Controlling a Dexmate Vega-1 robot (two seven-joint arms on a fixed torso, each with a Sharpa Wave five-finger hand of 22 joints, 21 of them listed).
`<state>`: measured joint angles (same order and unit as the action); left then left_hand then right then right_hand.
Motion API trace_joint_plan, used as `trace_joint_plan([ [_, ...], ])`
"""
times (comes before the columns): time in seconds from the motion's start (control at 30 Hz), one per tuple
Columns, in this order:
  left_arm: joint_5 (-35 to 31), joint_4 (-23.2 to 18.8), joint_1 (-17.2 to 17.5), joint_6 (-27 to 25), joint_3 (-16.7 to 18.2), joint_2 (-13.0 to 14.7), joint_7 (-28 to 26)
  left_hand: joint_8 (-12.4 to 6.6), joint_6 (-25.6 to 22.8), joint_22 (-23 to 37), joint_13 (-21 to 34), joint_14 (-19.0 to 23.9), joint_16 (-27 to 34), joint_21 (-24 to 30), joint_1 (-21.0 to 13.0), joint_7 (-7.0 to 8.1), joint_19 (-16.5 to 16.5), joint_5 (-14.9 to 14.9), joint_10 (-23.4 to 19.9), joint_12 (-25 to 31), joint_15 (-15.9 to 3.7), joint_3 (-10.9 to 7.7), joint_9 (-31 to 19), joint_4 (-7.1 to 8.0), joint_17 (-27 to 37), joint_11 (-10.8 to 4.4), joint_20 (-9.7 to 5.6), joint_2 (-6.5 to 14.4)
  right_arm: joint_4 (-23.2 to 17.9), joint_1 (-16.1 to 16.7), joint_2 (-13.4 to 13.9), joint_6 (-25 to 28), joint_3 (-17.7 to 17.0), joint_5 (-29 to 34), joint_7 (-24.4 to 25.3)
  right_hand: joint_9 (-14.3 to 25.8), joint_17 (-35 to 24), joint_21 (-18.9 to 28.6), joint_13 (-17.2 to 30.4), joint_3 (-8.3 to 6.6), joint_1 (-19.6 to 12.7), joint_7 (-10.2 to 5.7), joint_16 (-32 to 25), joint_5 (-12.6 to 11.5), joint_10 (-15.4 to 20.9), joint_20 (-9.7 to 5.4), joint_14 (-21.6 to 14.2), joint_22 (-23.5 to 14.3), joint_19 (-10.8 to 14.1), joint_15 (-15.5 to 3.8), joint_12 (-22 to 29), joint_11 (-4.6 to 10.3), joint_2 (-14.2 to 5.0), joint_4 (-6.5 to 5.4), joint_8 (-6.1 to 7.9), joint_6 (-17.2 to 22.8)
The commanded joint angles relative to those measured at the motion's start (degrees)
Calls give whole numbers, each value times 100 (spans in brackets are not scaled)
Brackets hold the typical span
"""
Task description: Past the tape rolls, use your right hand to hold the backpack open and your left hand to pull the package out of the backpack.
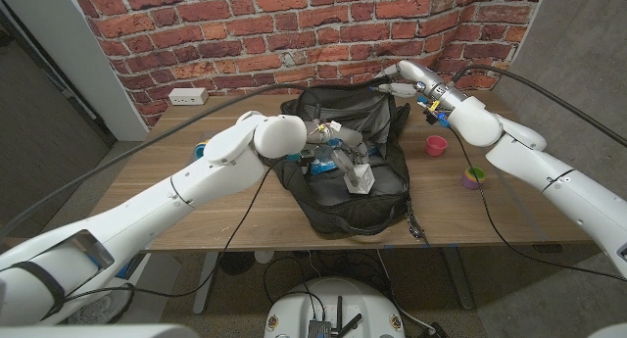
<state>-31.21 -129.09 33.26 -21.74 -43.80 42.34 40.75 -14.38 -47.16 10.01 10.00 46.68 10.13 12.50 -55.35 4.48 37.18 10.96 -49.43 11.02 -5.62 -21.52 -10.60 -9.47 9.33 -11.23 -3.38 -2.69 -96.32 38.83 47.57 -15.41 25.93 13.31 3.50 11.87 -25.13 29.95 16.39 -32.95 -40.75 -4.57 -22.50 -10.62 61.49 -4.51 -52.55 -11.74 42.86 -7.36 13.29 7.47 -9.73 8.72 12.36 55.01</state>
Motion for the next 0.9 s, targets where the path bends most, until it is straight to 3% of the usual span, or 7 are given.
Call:
trace_joint_plan([
  [0.03, 449, -560, 238, -483, 317, 373, -308, 25, -37, 14, 19, 15, -12, -12, 18, -45, 50, 28, 34, -17, -739, -87, -9, 17, 16, 17, -883, 51, 50, 9, -47, -34, 4, -30, 28, 11, -22, 42, 8, -26, -11, -40, 12, -38, 22, -779, -56, 5, -30, -484, -10, -3, -70, -8, 9, 93],
  [0.6, 991, -1227, 383, -1097, 530, 935, -555, 69, -29, 14, 22, -14, -24, -44, 82, -29, 8, 23, 57, -31, -722, -87, -11, 45, 16, 19, -883, 60, 33, 1, -98, 52, 51, -4, 37, 12, -34, 78, 13, -33, -10, -39, 24, -38, 17, -779, -52, 8, -42, -481, -17, 6, -66, -5, 6, 94],
  [0.9, 1628, -1480, 680, -1394, 938, 1203, -954, 103, -16, 14, 24, -30, -29, -56, 112, -29, -5, 23, 71, -37, -725, -92, -2, 53, 14, 20, -882, 71, 133, -107, -156, 29, 107, 15, 18, 13, -43, 94, 11, -36, -11, -33, 23, -38, 27, -780, -60, 10, -52, -484, -18, 4, -70, -5, 5, 95],
])
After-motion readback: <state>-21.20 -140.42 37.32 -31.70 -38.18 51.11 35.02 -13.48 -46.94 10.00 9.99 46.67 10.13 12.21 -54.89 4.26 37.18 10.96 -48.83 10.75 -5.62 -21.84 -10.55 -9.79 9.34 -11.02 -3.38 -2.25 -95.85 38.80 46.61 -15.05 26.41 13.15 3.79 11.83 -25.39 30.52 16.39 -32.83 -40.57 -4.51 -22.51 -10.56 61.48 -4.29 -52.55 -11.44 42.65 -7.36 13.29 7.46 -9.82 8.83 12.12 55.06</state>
